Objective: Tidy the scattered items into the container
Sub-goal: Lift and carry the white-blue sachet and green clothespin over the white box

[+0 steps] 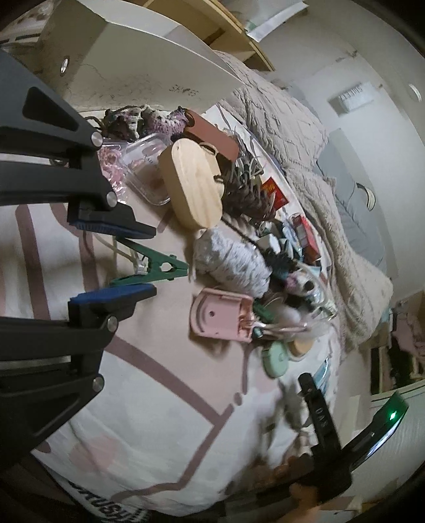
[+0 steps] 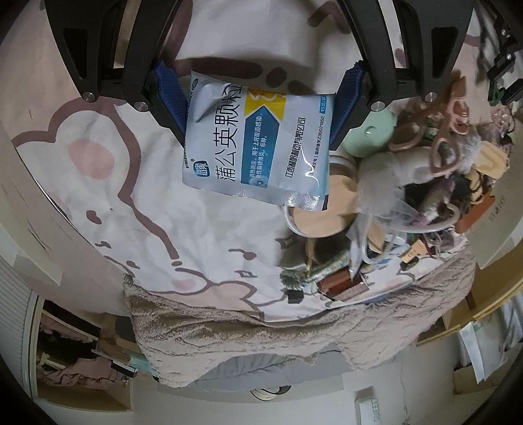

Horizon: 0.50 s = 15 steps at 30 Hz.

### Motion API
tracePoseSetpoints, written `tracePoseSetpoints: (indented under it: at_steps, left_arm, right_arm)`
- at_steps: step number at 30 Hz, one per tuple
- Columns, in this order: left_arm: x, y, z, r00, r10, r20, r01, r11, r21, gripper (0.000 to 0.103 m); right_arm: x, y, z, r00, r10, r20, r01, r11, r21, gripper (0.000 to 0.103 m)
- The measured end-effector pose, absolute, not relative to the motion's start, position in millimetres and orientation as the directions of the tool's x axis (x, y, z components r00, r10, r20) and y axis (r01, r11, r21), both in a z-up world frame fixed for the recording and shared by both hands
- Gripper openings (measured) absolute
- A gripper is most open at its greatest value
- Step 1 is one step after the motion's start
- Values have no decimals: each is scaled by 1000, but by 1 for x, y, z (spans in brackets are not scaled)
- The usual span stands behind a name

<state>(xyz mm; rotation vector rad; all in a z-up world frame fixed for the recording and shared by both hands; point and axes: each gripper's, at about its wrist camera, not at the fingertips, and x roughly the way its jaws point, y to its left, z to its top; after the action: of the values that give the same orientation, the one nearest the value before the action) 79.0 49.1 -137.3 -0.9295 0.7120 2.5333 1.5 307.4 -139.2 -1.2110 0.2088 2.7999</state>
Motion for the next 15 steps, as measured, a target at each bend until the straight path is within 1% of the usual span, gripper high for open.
tracePoseSetpoints:
  at_steps: [5,11,15]
  left_arm:
    - [78,45,-128,-734,161,-660,-463,-829,313,28]
    - [75,41,-115,-749,177,-639,-445,-848,288,28]
    - [75,40,-102,-772,173,-612,-431,-850,303,28]
  right_arm:
    - [6,300,-128,-701,-45,-712,-87,-985,148,79]
    - [11,289,-112,-723,-88,-685,-47,-983,176,79]
    - [14,280,-99,-737,-104,-667,-17,-985,172,79]
